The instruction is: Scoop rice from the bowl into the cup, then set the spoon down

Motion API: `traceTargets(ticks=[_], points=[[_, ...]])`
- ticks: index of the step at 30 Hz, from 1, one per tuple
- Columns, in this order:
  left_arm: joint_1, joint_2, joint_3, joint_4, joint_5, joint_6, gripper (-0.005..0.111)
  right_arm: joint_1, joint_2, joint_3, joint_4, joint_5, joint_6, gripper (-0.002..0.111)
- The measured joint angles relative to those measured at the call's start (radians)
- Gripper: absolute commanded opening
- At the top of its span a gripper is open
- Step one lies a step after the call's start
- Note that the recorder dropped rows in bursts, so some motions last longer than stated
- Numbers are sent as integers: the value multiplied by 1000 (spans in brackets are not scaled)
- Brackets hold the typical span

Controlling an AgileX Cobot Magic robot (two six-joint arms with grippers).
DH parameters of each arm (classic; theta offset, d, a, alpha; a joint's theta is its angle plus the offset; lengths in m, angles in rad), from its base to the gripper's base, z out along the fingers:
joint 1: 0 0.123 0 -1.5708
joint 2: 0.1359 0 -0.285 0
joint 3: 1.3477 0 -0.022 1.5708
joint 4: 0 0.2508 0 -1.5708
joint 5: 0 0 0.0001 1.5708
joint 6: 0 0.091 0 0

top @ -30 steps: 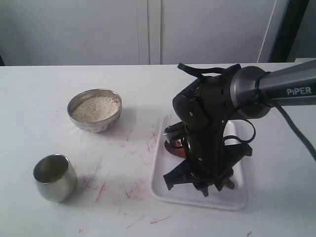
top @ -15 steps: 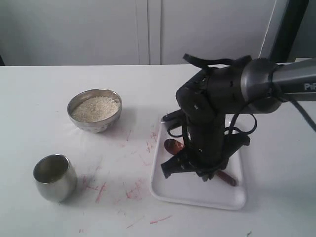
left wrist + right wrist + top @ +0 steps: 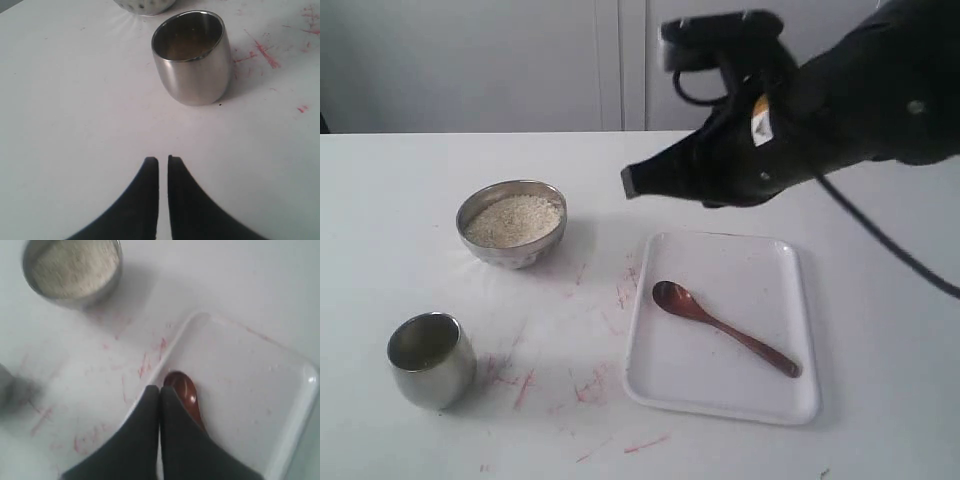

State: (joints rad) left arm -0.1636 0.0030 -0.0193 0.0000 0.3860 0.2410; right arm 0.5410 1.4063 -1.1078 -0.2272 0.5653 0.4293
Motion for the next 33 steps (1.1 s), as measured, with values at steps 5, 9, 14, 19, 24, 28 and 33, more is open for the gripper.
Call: traceTargets(ticks=[5, 9, 14, 19, 24, 28, 33], points=[[0, 0, 0, 0, 0, 0, 14, 0, -189, 69, -10, -113, -42, 0], [0, 0, 0, 0, 0, 0, 14, 0, -335, 127, -14, -169, -96, 0], [0, 0, 0, 0, 0, 0, 14, 0, -524, 208, -14, -236, -125, 0], [0, 0, 0, 0, 0, 0, 14, 0, -784, 312, -14, -283, -140, 0], [0, 0, 0, 0, 0, 0, 14, 0, -1004, 403, -14, -287, -153, 0], [0, 0, 0, 0, 0, 0, 14, 0, -1147, 473, -14, -283, -153, 0], [0, 0, 0, 0, 0, 0, 14, 0, -1295, 559, -14, -286, -153, 0]])
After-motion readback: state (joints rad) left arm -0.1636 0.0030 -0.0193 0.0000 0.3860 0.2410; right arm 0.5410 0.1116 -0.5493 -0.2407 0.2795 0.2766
